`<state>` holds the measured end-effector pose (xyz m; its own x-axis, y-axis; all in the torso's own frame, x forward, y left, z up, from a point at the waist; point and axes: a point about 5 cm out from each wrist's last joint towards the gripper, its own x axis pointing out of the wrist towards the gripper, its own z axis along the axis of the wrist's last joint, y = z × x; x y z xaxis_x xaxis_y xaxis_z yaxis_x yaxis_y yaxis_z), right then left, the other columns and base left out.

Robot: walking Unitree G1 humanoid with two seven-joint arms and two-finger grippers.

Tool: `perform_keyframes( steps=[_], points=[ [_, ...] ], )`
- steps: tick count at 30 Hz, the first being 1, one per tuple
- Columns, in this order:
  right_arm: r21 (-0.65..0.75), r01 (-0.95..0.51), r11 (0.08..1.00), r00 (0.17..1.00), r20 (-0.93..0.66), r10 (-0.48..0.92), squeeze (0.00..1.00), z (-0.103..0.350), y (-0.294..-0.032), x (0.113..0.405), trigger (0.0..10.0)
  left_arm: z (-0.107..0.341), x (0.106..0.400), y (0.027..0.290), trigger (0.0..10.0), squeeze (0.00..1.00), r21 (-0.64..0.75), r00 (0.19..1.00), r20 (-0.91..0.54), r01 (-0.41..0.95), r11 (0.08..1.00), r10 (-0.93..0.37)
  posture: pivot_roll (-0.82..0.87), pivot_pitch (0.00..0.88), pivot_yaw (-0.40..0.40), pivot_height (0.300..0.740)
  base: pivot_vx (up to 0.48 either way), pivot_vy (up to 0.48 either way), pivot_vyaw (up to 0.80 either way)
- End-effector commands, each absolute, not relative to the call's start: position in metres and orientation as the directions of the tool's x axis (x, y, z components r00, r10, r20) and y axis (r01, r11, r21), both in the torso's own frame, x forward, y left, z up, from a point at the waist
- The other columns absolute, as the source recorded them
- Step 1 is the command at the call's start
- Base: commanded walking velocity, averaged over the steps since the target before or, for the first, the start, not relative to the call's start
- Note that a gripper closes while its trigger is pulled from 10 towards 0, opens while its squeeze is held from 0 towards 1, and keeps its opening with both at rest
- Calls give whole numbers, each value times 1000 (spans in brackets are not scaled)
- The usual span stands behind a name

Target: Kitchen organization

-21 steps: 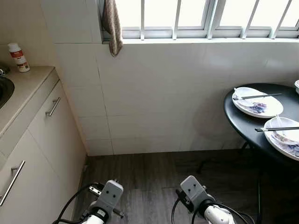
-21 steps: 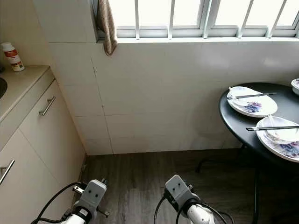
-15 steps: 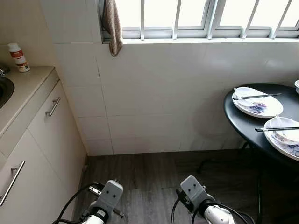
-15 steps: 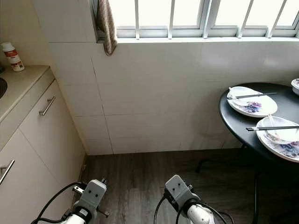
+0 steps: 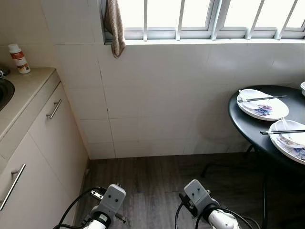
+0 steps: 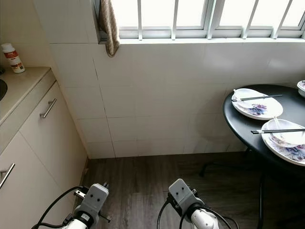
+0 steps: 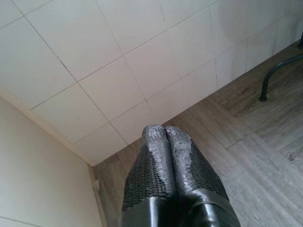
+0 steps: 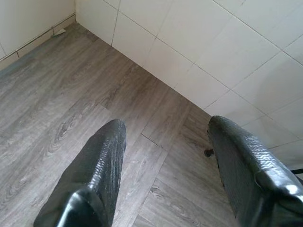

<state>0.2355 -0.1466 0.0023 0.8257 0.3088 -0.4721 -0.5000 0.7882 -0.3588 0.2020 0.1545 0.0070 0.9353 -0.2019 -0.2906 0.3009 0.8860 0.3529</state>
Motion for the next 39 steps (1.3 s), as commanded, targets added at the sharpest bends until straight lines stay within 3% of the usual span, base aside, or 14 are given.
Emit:
perform_keyframes(
  steps=[1,28,39],
  points=[
    [-251,-412,876,901,-255,350,0,22,-130,242,10000,3,231,141,10000,0,68,888,-384,300,951,-253,-67,0,-3,740,0,0,0],
    [-291,-390,874,915,-229,332,0,23,-133,244,10000,3,235,141,10000,0,51,883,-391,303,952,-260,-76,0,3,740,0,0,0],
    [-346,-307,887,950,-167,264,0,33,-142,243,10000,19,231,154,10000,0,115,941,-295,206,972,-165,-84,0,8,740,0,0,0]
  ],
)
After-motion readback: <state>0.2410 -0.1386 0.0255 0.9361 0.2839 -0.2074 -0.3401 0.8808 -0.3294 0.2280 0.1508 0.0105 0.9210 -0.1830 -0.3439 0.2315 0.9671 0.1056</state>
